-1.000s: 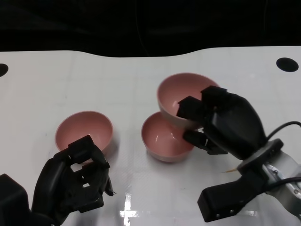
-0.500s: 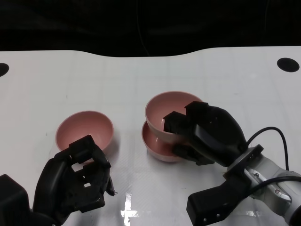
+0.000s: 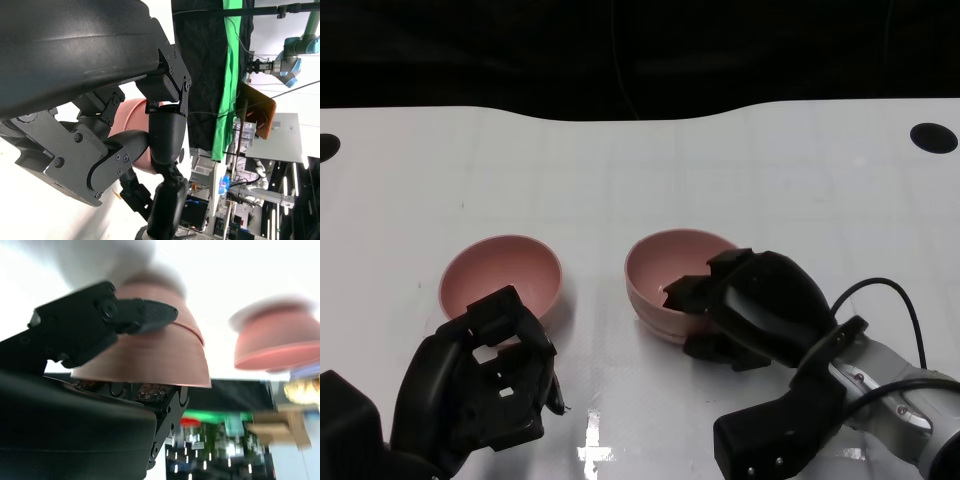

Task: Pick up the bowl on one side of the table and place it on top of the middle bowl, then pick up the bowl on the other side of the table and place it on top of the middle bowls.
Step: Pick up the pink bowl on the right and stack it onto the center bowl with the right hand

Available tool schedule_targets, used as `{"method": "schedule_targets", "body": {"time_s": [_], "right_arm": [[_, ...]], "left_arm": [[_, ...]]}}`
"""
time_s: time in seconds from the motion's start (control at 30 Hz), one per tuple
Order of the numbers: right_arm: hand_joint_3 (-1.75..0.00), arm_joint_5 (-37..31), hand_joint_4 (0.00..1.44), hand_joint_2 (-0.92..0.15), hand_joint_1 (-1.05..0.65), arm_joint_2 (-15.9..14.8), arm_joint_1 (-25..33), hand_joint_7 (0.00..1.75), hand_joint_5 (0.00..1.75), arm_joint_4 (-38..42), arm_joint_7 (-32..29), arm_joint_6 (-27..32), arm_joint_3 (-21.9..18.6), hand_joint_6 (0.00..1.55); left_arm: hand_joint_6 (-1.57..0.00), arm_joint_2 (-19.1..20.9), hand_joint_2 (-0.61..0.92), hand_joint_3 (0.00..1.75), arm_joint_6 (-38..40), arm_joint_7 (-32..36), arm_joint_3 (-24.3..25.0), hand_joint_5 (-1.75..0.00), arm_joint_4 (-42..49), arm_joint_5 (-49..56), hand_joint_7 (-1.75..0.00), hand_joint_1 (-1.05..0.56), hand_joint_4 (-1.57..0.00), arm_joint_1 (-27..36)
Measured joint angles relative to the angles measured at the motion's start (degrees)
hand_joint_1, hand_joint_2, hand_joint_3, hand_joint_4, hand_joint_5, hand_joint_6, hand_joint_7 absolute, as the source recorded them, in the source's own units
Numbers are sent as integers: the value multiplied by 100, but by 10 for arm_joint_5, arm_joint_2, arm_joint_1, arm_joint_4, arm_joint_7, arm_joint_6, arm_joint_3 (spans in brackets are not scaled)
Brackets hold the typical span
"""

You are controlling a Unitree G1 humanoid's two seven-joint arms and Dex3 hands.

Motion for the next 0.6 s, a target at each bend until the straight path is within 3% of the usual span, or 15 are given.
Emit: {"method": "schedule_targets", "body": {"time_s": [0.1,0.17,0.37,0.6], "right_arm": [[-40,-1,38,-92,-72,-4,0,0,21,-10,34,20,1,42],[-43,-1,32,-92,-76,-9,0,0,18,-27,58,36,1,37],[-44,0,25,-92,-81,-17,6,0,16,-77,86,60,-2,32],[-45,21,22,-92,-80,-33,52,0,16,-182,124,85,-30,30]], "left_arm": [[-82,-1,44,126,-1,0,-1,-170,0,1,-156,-19,-92,0],[-81,-1,44,126,-2,0,-2,-170,0,2,-157,-19,-92,0],[-82,-1,45,125,-5,0,-2,-170,0,2,-157,-18,-92,0],[-83,-1,44,126,-4,0,-2,-168,0,2,-155,-18,-93,-1]]}}
